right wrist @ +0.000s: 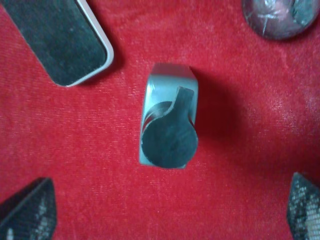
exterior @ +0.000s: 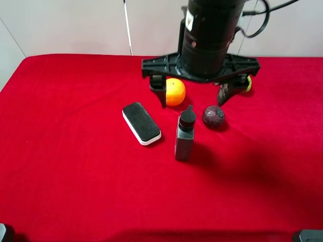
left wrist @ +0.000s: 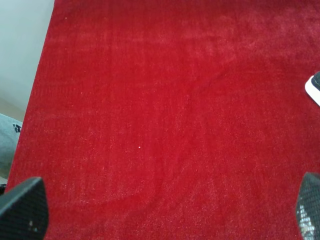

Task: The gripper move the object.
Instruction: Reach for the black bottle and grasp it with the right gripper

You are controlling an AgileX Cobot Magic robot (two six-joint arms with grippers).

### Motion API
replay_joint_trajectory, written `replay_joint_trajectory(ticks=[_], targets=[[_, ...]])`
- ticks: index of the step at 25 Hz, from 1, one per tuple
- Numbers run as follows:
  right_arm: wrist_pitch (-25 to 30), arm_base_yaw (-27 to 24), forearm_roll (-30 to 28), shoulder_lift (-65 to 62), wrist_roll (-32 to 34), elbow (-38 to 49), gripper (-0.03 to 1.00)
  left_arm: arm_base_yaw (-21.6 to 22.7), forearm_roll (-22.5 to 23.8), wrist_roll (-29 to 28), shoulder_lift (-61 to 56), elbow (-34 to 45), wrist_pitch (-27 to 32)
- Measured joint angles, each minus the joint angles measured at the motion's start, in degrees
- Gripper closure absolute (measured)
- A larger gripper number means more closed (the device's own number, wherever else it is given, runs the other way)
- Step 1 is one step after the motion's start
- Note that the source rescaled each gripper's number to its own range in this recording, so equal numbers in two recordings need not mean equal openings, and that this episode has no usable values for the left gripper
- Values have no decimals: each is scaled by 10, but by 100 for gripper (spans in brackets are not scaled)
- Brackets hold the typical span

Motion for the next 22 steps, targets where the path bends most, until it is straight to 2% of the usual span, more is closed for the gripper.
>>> replay_joint_trajectory(ticks=[12, 22], targets=[[-17, 0, 8, 63, -35, 0, -3, 0, 0, 0, 0, 0, 0], [-72, 0, 21, 76, -49, 32, -3, 0, 0, 0, 0, 0, 0]])
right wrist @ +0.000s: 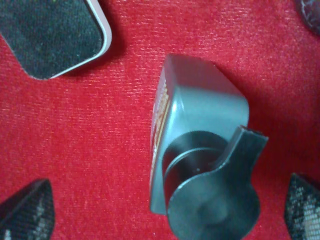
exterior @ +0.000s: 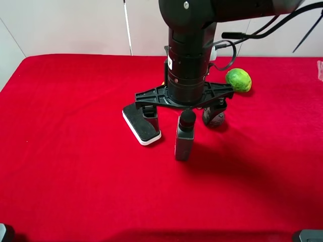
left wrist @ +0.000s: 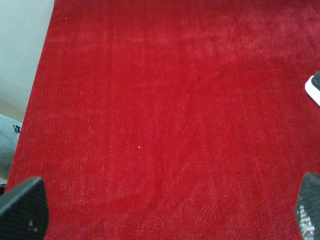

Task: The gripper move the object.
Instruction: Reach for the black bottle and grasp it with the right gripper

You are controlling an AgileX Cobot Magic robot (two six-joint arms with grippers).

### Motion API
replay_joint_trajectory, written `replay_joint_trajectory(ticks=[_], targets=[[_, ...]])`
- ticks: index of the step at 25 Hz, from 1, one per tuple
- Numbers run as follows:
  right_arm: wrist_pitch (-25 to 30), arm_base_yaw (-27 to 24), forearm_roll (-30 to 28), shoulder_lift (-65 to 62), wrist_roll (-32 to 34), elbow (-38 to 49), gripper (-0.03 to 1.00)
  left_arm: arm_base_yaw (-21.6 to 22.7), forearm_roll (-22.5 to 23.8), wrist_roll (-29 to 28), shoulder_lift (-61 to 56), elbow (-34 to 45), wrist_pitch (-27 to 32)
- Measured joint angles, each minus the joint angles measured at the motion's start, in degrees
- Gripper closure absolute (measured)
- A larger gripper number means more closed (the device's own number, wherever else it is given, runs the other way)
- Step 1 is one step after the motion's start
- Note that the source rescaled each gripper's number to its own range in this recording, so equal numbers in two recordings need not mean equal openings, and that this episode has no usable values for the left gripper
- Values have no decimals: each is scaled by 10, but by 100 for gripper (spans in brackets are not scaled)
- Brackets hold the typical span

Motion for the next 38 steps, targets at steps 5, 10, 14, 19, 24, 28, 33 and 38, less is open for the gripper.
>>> replay_joint_trajectory(ticks=[5, 10, 14, 19, 24, 28, 33, 38], targets=[[-8, -3, 7, 13, -12, 1, -3, 0, 0, 0, 0, 0, 0], [-18, -15, 14, 21, -24, 1, -3, 0, 0, 0, 0, 0, 0], [-20, -21, 14, 26, -33, 1, -3, 0, 0, 0, 0, 0, 0], [-32, -22, 22, 39, -43, 3, -3, 0, 0, 0, 0, 0, 0], [-69, -31, 41, 42, -51, 33, -3, 0, 0, 0, 0, 0, 0], [-88, -39, 60, 43, -63, 52, -3, 0, 0, 0, 0, 0, 0], [-97, -40, 60, 43, -73, 54, -3, 0, 0, 0, 0, 0, 0], [-97, -40, 60, 43, -72, 54, 32, 0, 0, 0, 0, 0, 0]])
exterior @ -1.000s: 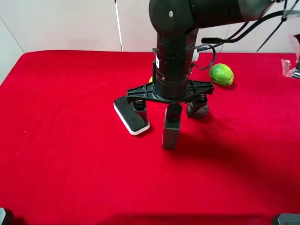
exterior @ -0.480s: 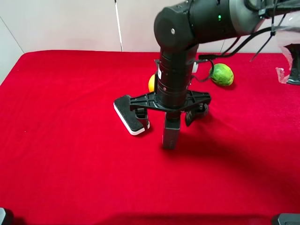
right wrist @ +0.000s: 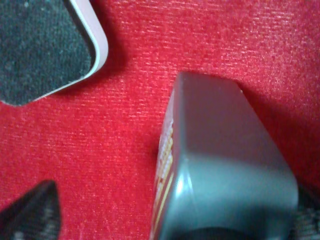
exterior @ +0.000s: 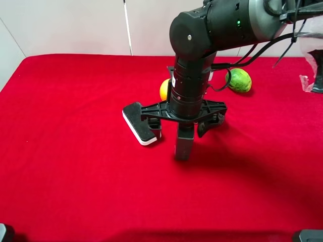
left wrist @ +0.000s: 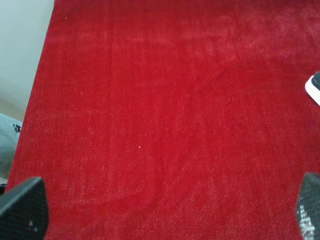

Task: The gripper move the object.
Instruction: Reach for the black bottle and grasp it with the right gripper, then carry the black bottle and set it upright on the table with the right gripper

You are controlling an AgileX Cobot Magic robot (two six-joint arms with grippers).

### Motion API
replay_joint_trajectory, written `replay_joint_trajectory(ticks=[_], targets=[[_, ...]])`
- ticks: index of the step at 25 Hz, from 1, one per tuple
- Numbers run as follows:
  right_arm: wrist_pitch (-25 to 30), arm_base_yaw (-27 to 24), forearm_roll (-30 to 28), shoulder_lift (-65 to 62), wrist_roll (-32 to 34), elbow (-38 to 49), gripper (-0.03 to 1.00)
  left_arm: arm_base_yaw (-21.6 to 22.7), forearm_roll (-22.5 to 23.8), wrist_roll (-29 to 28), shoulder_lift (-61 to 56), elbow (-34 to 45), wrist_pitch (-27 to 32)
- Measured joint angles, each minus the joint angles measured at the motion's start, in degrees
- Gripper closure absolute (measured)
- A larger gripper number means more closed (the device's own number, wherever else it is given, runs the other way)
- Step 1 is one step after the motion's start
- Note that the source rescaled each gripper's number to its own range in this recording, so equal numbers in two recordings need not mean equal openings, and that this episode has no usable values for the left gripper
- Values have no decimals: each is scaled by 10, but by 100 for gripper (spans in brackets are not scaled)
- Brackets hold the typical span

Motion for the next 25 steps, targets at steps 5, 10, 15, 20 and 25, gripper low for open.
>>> replay_joint_trajectory(ticks=[5, 10, 15, 20, 25], targets=[[4, 0, -9, 0, 7, 0, 95, 0, 0, 0, 0, 0, 0], [5, 0, -11, 0, 8, 0, 94, 0, 0, 0, 0, 0, 0], [5, 0, -15, 0, 8, 0, 94, 0, 0, 0, 0, 0, 0], [5, 0, -18, 0, 8, 0, 94, 0, 0, 0, 0, 0, 0], [9, 0, -20, 0, 8, 0, 94, 0, 0, 0, 0, 0, 0]])
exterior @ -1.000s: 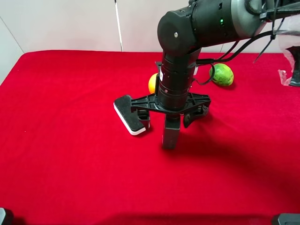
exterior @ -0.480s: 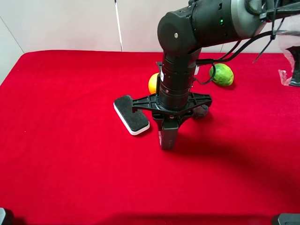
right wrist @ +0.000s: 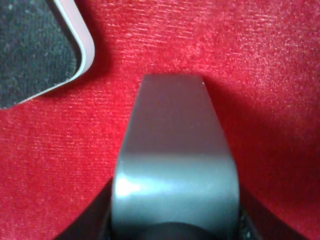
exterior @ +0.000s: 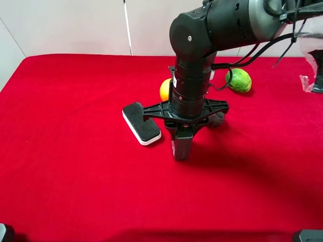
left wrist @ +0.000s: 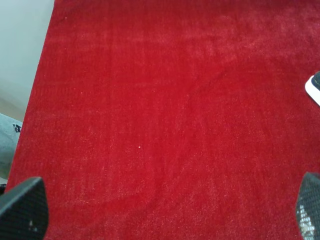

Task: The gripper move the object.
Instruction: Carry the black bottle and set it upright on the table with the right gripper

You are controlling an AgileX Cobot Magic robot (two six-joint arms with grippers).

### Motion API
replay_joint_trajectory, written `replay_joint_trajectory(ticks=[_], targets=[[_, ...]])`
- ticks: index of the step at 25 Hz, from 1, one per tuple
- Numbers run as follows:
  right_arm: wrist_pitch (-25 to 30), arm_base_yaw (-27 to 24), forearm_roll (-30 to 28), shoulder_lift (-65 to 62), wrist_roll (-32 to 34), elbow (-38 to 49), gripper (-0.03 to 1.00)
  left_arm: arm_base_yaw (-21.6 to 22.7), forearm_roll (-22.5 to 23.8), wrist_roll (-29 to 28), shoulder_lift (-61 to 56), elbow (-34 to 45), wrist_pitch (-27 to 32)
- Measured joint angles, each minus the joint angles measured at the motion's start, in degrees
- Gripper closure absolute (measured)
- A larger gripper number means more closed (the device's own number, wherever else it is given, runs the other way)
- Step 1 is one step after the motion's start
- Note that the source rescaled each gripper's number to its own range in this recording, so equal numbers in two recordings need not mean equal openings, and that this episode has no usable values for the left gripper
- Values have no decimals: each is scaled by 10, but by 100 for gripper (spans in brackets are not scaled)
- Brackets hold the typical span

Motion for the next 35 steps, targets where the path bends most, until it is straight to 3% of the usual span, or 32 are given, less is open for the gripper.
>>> replay_joint_trajectory(ticks=[25, 31, 35], targets=[[76, 0, -8, -116, 0, 0, 94, 0, 0, 0, 0, 0, 0], [142, 0, -26, -121, 0, -48, 94, 0, 0, 0, 0, 0, 0], [158, 0, -43, -121, -14, -88, 94, 0, 0, 0, 0, 0, 0]])
